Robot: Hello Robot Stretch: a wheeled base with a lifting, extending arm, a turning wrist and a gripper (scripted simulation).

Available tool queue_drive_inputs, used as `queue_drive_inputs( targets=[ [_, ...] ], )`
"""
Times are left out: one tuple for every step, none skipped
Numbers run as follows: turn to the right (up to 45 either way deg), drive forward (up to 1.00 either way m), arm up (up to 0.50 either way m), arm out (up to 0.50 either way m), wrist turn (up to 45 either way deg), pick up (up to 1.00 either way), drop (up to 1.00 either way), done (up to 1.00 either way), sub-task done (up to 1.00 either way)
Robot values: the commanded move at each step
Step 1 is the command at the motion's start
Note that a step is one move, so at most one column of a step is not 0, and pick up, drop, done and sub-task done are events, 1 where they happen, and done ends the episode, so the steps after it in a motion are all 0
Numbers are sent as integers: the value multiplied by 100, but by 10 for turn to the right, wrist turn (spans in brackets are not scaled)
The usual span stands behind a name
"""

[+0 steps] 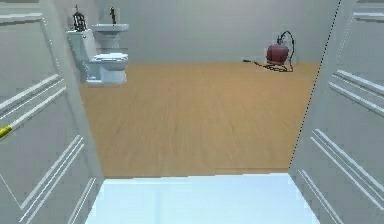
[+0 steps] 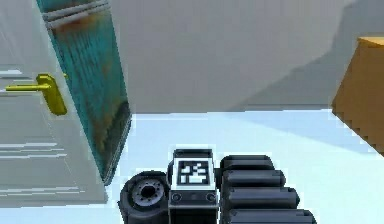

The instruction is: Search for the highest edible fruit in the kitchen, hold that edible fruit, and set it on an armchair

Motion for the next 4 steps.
queue_drive_inputs(
  targets=[
    [90, 0, 0, 0, 0, 0, 0, 0, 0],
    [0, 100, 0, 0, 0, 0, 0, 0, 0],
    [0, 85, 0, 0, 0, 0, 0, 0, 0],
    [420, 0, 0, 0, 0, 0, 0, 0, 0]
  ],
)
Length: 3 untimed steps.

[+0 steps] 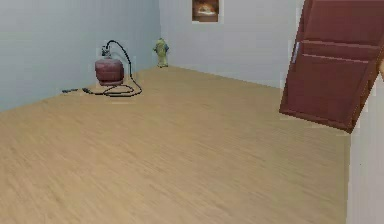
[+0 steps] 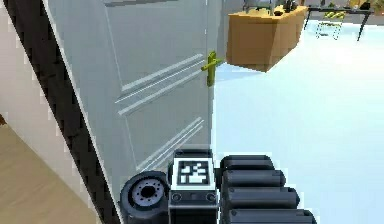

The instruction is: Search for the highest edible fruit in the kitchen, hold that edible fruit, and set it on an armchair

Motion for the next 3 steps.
queue_drive_inputs(
  targets=[
    [0, 5, 0, 0, 0, 0, 0, 0, 0],
    [-60, 0, 0, 0, 0, 0, 0, 0, 0],
    [0, 45, 0, 0, 0, 0, 0, 0, 0]
  ],
)
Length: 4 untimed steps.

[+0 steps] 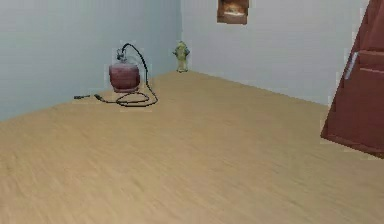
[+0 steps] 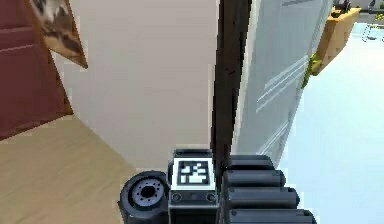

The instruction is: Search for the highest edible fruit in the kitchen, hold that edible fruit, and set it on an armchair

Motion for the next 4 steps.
queue_drive_inputs(
  targets=[
    [330, 0, 0, 0, 0, 0, 0, 0, 0],
    [0, 20, 0, 0, 0, 0, 0, 0, 0],
    [-60, 0, 0, 0, 0, 0, 0, 0, 0],
    [-30, 0, 0, 0, 0, 0, 0, 0, 0]
  ],
)
